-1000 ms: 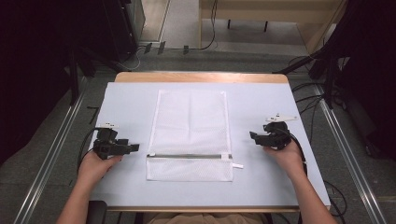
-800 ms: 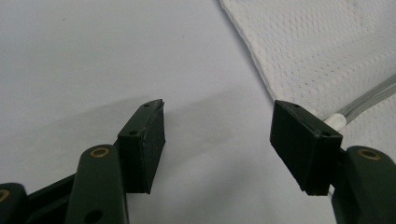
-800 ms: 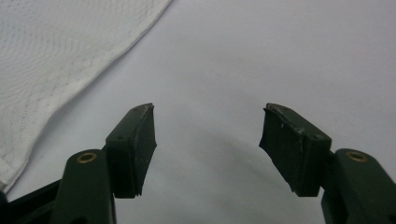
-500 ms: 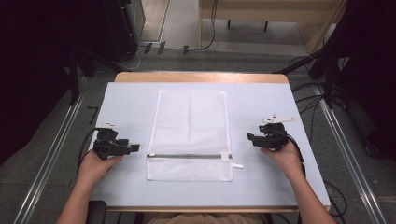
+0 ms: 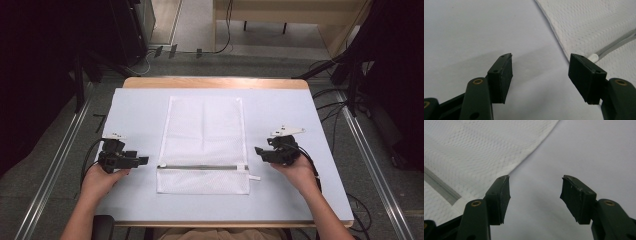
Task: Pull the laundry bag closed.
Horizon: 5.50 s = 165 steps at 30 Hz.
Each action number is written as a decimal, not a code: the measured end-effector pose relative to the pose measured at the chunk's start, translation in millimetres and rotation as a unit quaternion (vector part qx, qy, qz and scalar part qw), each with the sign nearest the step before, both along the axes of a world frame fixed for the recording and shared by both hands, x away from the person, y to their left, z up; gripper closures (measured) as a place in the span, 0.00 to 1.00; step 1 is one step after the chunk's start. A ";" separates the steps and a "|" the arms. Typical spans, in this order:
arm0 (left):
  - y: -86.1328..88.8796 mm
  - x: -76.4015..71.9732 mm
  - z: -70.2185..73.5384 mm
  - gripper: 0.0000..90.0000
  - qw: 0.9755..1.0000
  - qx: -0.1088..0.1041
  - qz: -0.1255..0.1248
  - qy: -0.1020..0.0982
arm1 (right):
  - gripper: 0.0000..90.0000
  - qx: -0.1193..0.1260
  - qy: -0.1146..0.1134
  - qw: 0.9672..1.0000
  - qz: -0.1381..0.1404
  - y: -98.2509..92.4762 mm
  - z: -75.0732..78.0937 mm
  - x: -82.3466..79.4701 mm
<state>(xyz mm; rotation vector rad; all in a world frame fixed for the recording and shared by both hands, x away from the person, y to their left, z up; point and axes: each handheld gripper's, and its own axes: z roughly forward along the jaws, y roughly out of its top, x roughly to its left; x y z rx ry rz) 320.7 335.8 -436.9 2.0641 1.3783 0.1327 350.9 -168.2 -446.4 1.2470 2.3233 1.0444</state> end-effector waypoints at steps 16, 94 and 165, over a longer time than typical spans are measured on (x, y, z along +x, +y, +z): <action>4.0 -9.4 5.1 0.43 1.000 -0.016 -0.015 -0.009 | 0.55 0.010 0.000 0.999 0.050 30.0 8.4 -11.2; 1.6 -4.3 4.7 0.44 0.999 -0.024 -0.013 -0.022 | 0.82 0.041 0.059 0.964 0.257 236.4 -0.7 -16.0; 8.6 -5.8 5.1 0.45 0.999 -0.040 -0.011 -0.017 | 0.93 0.027 0.077 0.951 0.297 292.7 -17.8 1.5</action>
